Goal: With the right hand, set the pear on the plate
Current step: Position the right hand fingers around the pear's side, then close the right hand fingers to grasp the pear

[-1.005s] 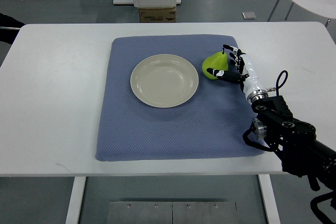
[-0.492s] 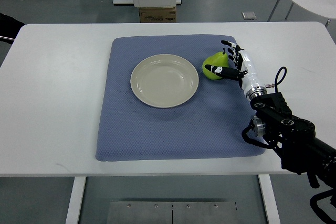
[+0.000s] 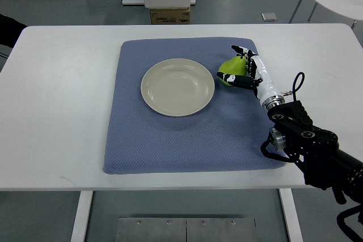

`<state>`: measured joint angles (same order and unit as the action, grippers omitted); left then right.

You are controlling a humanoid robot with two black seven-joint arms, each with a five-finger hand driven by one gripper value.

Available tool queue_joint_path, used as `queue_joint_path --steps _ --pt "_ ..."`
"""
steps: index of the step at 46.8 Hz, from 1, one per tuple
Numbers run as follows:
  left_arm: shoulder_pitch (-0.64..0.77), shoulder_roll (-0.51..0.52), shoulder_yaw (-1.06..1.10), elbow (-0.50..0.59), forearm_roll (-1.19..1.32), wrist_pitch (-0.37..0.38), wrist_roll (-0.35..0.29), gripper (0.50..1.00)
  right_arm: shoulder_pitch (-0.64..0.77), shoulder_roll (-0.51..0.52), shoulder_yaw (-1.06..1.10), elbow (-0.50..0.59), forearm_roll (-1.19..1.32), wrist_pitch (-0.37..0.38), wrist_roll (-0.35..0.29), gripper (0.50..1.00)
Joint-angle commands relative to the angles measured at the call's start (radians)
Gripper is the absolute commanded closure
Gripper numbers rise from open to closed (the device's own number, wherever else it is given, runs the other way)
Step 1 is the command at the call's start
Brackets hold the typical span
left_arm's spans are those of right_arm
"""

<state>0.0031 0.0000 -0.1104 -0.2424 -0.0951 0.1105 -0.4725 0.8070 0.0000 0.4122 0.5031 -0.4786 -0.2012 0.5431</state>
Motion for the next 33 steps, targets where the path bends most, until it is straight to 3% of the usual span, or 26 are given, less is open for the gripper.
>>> queue_joint_path --steps 1,33 --pt "0.000 0.000 0.000 0.000 0.000 0.000 0.000 0.500 0.000 0.000 -0.013 -0.003 -0.002 0.006 0.008 1.000" --pt "0.000 0.000 0.000 0.000 0.000 0.000 0.000 0.500 0.017 0.000 -0.013 -0.020 0.000 -0.004 0.048 1.000"
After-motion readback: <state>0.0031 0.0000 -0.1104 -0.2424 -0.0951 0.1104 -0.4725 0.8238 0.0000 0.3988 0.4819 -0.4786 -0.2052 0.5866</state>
